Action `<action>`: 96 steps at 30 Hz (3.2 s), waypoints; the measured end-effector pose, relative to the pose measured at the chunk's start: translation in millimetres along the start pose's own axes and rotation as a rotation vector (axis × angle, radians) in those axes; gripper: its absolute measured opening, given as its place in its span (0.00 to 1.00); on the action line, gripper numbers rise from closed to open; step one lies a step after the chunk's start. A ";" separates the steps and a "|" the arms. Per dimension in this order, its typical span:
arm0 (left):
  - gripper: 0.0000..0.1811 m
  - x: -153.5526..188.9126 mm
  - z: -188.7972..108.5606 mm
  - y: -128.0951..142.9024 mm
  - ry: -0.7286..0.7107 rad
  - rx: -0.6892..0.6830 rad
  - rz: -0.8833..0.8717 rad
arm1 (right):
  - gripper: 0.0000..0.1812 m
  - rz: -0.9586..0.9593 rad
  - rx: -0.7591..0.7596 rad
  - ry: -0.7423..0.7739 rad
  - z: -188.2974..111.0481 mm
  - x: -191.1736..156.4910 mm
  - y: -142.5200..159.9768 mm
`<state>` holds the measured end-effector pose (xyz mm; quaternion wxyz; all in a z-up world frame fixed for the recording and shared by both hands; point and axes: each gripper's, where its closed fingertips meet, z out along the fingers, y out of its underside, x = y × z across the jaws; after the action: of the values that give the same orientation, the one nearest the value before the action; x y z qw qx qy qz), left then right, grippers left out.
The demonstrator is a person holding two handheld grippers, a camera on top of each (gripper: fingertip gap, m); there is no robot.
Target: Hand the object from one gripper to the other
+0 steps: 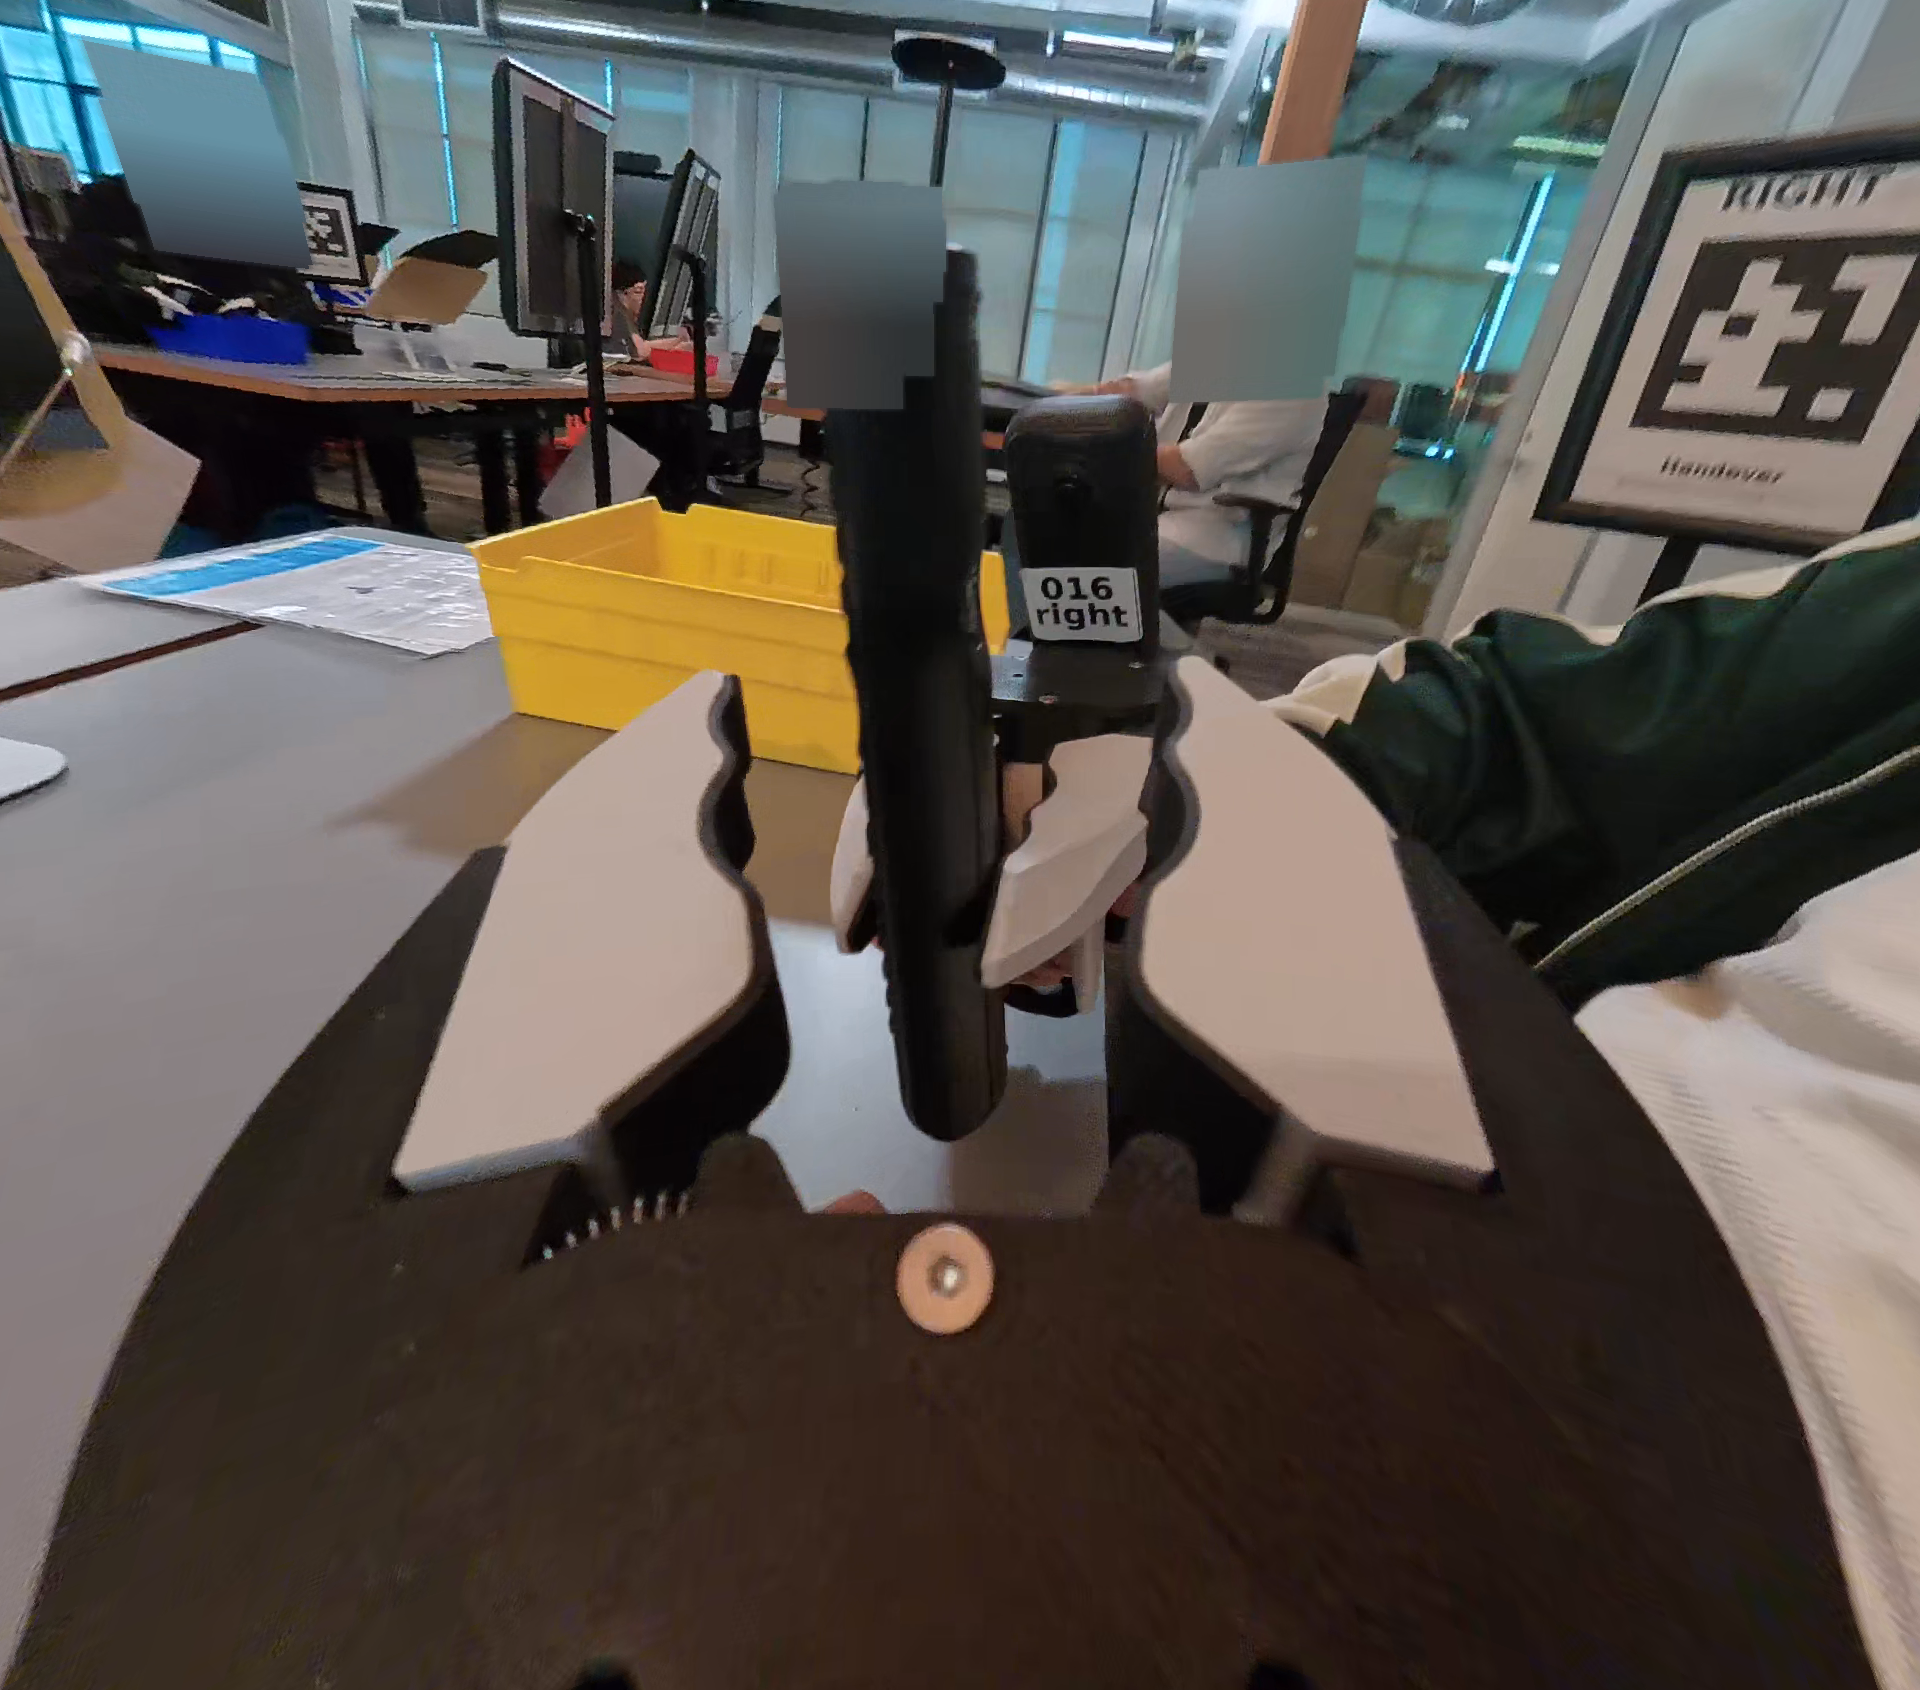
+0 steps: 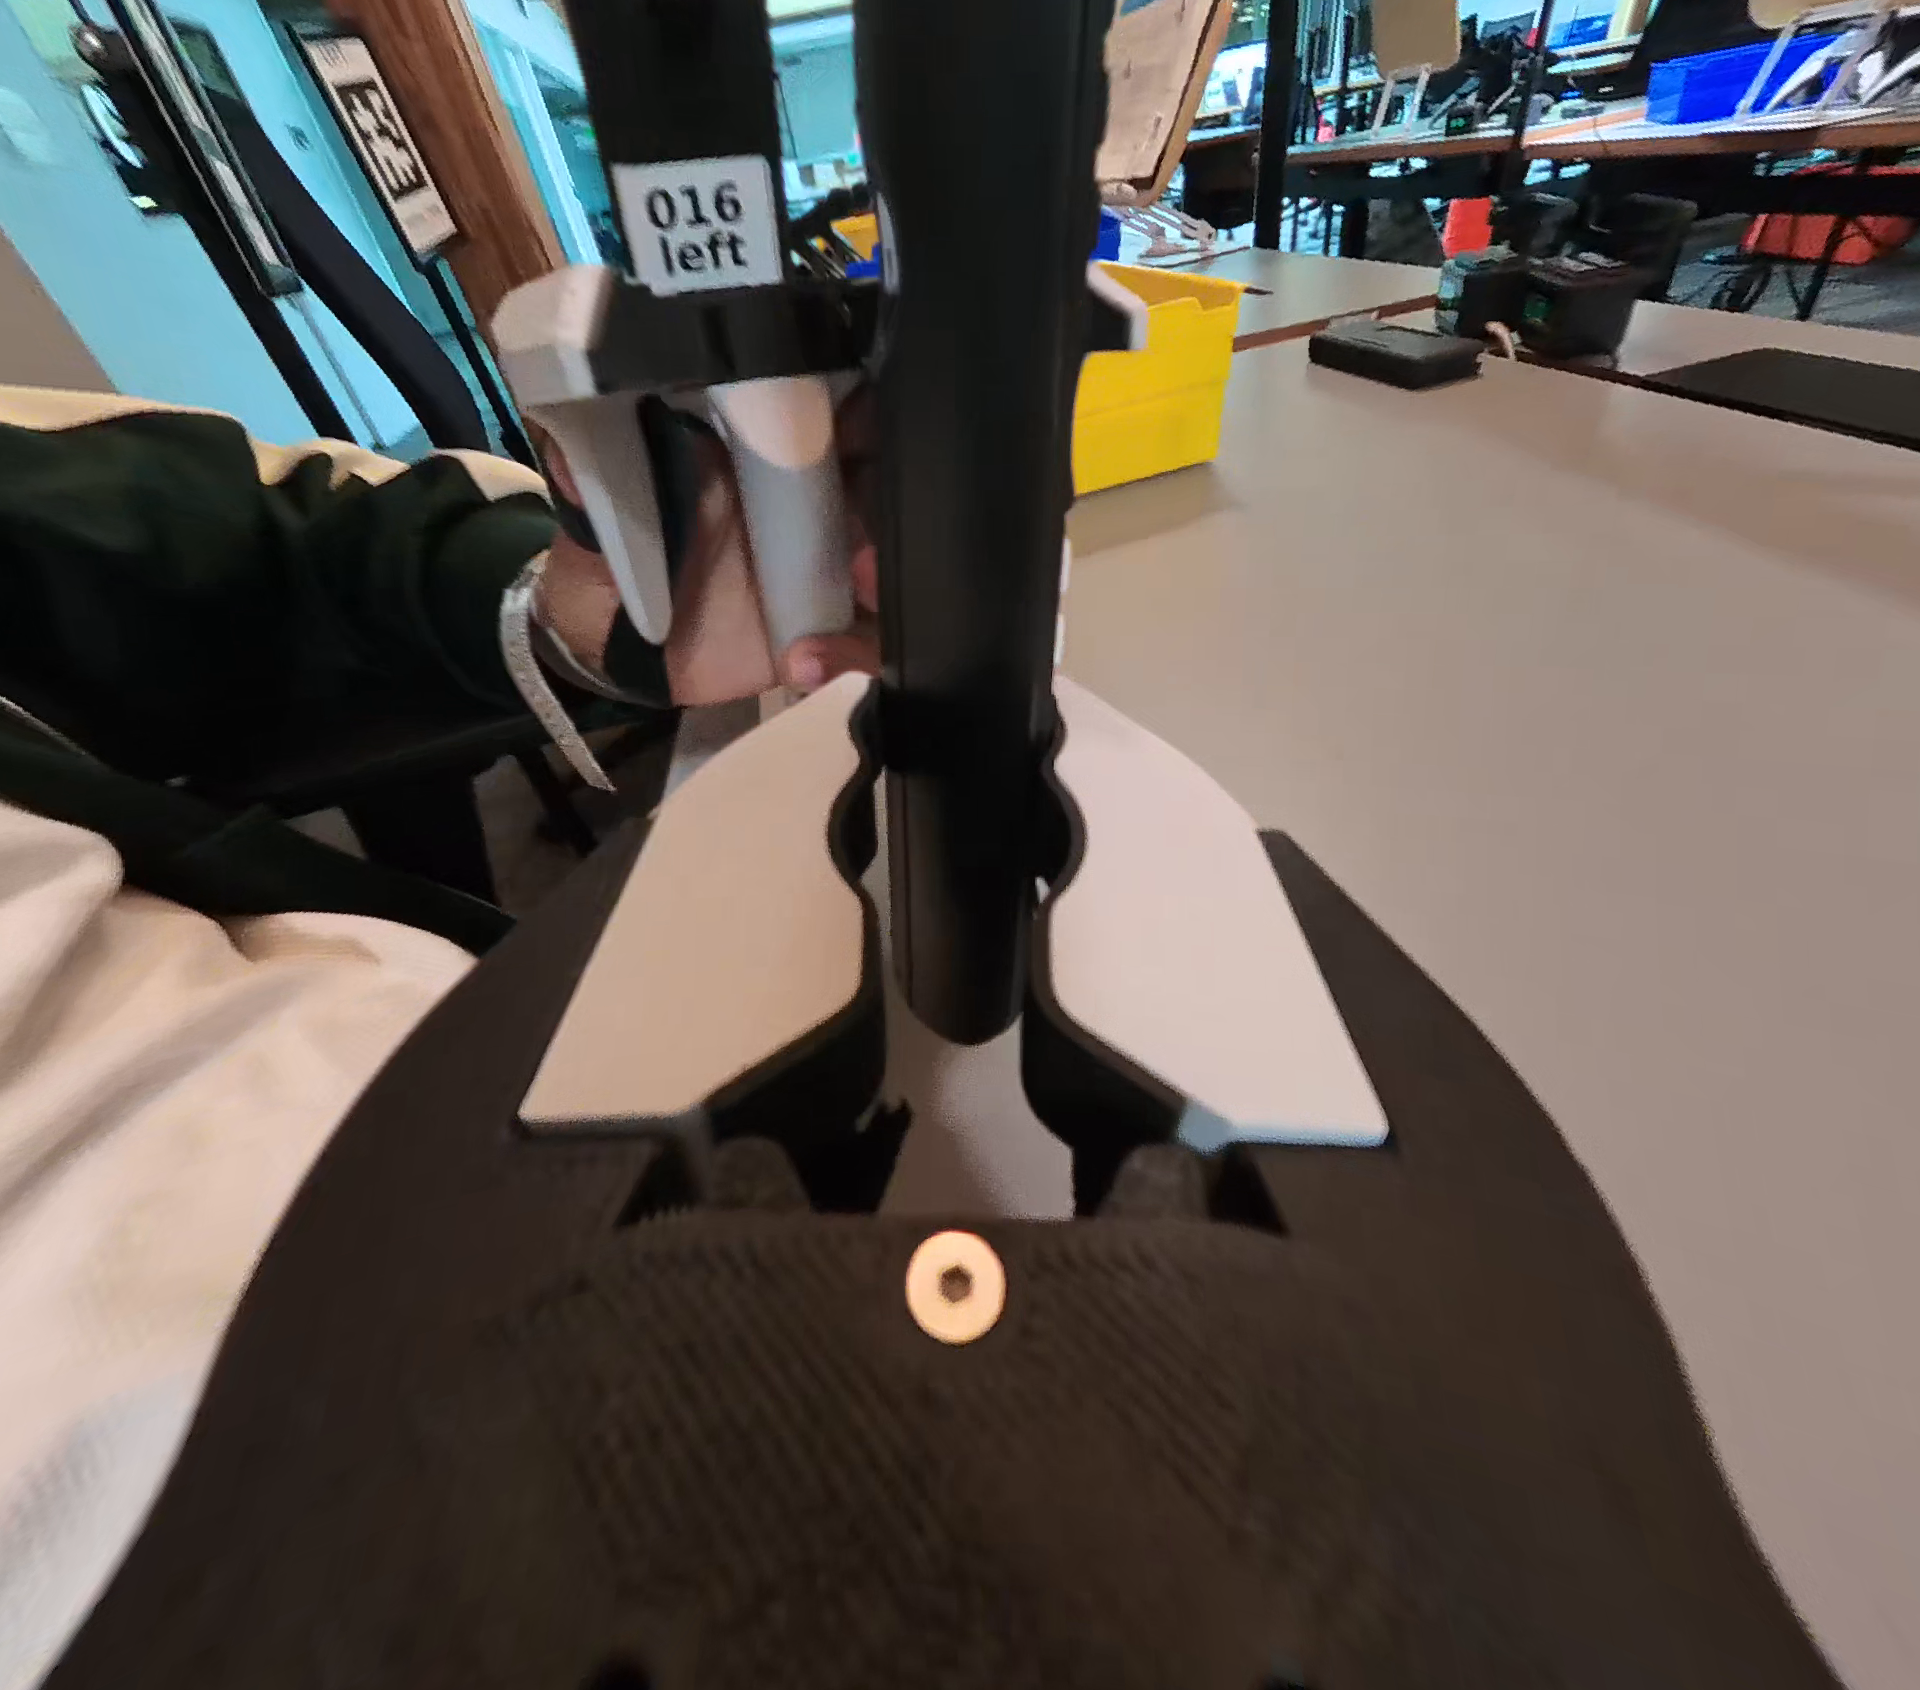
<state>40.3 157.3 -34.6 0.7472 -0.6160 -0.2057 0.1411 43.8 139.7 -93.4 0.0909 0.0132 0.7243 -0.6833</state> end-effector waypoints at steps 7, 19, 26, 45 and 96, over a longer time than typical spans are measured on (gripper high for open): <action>0.21 4.8 -1.0 -1.6 -0.027 -0.026 0.044 | 0.15 -0.056 -0.017 0.033 8.9 -7.5 4.0; 0.11 -2.6 -6.0 -0.1 -0.003 -0.032 -0.092 | 0.30 -0.043 0.079 -0.012 8.4 -7.9 -7.1; 0.11 -8.5 -8.4 3.9 -0.014 -0.040 -0.093 | 0.53 0.032 0.357 0.052 -28.6 13.3 -65.1; 0.11 23.0 12.9 36.9 0.102 -0.143 -0.031 | 0.14 -0.150 0.198 -0.046 -21.3 -25.2 -61.8; 0.13 16.8 -3.3 9.7 0.108 -0.099 -0.018 | 0.36 0.020 0.074 -0.085 -4.9 -13.3 -12.8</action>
<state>57.0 164.2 -42.4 0.7271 -0.6570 -0.1773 0.0906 54.5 145.1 -78.5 0.1276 -0.0052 0.6939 -0.7086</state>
